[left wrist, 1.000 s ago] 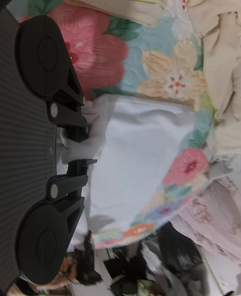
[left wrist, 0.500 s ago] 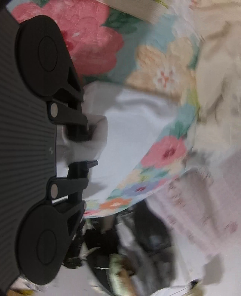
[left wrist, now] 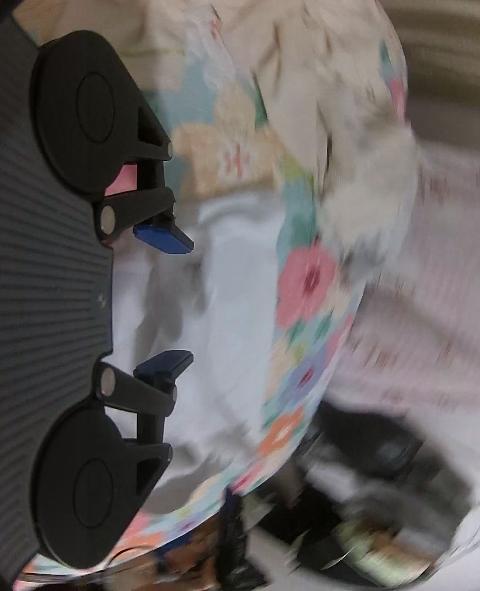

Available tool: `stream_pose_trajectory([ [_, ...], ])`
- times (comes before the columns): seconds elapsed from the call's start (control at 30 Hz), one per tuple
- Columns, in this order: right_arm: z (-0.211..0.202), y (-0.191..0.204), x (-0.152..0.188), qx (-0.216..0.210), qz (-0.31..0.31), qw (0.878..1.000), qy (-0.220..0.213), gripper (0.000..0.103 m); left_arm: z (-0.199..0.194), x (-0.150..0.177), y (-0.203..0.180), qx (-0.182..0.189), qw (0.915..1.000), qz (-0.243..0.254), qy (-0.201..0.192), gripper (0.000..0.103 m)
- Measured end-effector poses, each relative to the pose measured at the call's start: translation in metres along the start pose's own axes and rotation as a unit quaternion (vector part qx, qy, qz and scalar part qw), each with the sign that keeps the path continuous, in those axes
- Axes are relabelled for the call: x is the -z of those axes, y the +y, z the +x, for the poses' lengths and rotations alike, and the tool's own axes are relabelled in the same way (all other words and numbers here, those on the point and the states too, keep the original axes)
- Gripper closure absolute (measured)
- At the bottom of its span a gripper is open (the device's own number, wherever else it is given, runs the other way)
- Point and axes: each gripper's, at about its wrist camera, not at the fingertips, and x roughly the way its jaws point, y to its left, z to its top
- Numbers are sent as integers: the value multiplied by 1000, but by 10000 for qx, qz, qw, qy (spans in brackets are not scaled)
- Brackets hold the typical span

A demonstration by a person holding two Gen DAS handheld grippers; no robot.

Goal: Fold clothes

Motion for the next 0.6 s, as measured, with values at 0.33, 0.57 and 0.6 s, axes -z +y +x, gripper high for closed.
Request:
stream_pose_trajectory([
  [0.33, 66, 68, 44, 77, -2028, 9683, 1459, 53, 54, 14, -42, 954, 9912, 249, 879, 35],
  [0.57, 112, 57, -3, 521, -1677, 9790, 1035, 54, 120, -28, -11, 302, 9944, -731, 697, 65],
  [0.6, 114, 55, -11, 615, -1596, 9815, 866, 54, 124, -38, -1, 127, 9938, -964, 530, 65],
])
